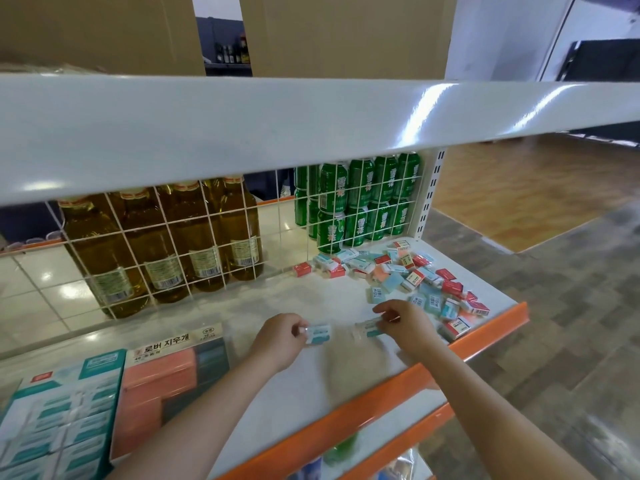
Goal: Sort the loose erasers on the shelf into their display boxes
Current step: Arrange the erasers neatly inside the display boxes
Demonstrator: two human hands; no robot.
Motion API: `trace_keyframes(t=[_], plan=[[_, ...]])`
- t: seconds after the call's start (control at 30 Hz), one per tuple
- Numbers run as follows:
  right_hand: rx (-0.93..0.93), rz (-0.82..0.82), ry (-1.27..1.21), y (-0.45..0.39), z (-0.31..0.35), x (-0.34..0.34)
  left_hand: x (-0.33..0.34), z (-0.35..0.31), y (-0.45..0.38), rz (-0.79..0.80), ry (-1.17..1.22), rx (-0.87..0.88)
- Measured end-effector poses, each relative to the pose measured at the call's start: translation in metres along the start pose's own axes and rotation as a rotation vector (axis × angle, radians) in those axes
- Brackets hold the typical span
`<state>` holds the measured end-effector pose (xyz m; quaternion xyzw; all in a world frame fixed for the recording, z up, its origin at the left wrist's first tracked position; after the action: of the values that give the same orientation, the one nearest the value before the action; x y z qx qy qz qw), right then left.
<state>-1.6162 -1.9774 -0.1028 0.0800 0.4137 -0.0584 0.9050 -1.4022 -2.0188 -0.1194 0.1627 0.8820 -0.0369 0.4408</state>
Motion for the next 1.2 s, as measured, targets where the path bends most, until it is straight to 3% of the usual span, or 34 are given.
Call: trace_keyframes(t=[0.17, 0.3, 0.73, 1.2], plan=[[-0.024, 0.009, -0.235, 0.0, 0.009, -0.004, -0.008, 0.002, 0.004, -0.001, 0.392, -0.05], [-0.03, 0.014, -0.331, 0.002, 0.012, -0.004, -0.009, 0.001, 0.013, 0.029, 0.519, -0.058], [-0.075, 0.065, -0.359, 0.015, 0.035, 0.01, -0.029, 0.014, 0.039, -0.073, 0.393, -0.085], [-0.206, 0.105, -0.389, 0.032, 0.132, 0.065, -0.11, 0.074, 0.113, -0.376, 0.102, -0.233]])
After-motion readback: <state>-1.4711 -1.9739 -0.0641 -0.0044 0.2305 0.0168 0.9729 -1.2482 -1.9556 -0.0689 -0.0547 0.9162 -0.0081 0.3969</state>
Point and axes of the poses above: each hand's wrist, its own y-axis away from the middle knuckle, its own x-axis out of the palm, z = x × y, the point moved 10 cm from there along -y, towards the middle knuckle, and after that the axes turned 5 degrees about z, right-handed, at the moved point
